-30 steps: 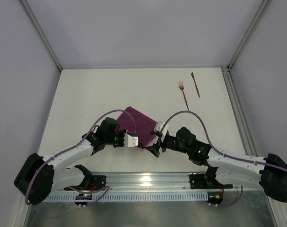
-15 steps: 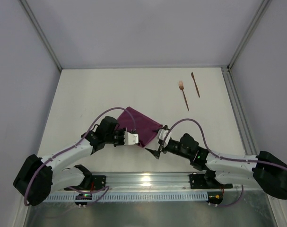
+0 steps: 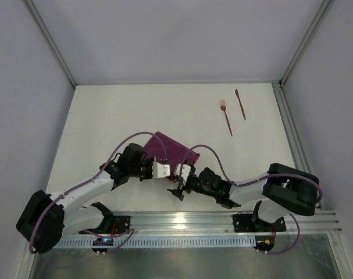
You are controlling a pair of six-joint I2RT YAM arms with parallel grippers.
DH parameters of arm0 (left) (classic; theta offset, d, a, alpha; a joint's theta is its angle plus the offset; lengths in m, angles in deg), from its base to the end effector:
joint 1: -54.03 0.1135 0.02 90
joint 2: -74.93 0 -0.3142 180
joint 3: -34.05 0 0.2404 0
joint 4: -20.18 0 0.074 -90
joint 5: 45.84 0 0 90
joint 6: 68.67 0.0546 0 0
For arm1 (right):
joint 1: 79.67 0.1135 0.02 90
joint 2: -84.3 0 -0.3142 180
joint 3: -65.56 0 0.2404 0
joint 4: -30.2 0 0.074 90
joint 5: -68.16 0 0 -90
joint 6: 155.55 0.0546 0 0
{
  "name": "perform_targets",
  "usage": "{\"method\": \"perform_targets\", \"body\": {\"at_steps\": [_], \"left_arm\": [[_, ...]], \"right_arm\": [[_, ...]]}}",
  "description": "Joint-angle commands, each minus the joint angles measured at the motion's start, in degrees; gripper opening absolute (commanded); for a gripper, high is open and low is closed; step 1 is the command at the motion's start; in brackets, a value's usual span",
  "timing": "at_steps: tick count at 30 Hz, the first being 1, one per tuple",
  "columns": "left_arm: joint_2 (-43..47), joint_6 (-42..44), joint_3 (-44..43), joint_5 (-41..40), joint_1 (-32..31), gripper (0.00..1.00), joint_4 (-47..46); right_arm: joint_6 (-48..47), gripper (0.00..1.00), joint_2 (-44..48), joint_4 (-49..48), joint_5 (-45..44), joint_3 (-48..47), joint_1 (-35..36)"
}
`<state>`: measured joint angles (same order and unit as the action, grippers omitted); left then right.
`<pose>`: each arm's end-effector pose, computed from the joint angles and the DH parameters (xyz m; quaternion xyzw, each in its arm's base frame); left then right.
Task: Fold the napkin into a case and place the utensils inside
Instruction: Pick up the upper triangle-folded napkin from the center of the board.
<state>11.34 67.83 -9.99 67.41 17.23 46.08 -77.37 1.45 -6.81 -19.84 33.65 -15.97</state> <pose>0.1423 -0.1334 0.2260 0.6594 0.6265 -0.1544 0.3857 0.1122 0.2314 0.2076 -0.4907 0.6160 0.2818 0.5480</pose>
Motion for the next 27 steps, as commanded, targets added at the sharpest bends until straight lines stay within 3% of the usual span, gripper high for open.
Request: {"method": "perform_targets", "body": {"at_steps": [1, 5, 8, 12, 15, 17, 18, 19, 23, 26, 27], "left_arm": [[1.01, -1.59, -2.06, 0.48, -0.21, 0.0, -0.46], [1.45, -1.68, -2.06, 0.66, -0.29, 0.0, -0.11], [1.19, -1.59, -2.06, 0.75, -0.29, 0.0, 0.25], [1.36, -2.2, -2.23, 0.84, -0.29, 0.0, 0.51], [1.98, -2.38, -2.15, 1.19, -0.29, 0.0, 0.86], [2.24, -2.47, -2.23, 1.19, -0.29, 0.0, 1.12], [2.25, -2.47, -2.32, 1.19, -0.21, 0.0, 1.3], [2.33, -2.47, -2.41, 1.19, -0.29, 0.0, 1.48], [2.51, -2.38, -2.58, 1.8, -0.21, 0.01, 2.09], [2.86, -3.08, -2.23, 1.98, -0.29, 0.29, 1.57], [2.95, -3.34, -2.15, 2.07, -0.29, 0.34, 1.39]], "right_arm": [[1.61, 0.99, -4.67, -9.95, -5.68, -2.76, 1.33], [2.41, 0.99, -7.85, -15.06, -7.62, -2.59, 1.78], [2.5, 0.89, -9.52, -16.91, -7.72, -3.81, 2.13], [2.76, 0.57, -10.58, -16.92, -10.25, -5.05, 2.3], [2.15, 0.42, -10.49, -16.22, -11.06, -4.78, 2.39], [2.06, 0.21, -9.18, -13.07, -9.92, -5.48, 2.3], [1.97, 0.21, -8.65, -11.83, -9.56, -5.75, 2.3], [1.97, 0.09, -8.04, -10.6, -9.38, -5.92, 2.3], [1.18, 0.04, -5.84, -8.13, -8.77, -5.84, 2.22], [0.83, 0.04, -3.99, -5.94, -7.45, -6.27, 1.78], [1.18, 0.04, -3.47, -5.23, -7.19, -6.54, 1.52]]}}
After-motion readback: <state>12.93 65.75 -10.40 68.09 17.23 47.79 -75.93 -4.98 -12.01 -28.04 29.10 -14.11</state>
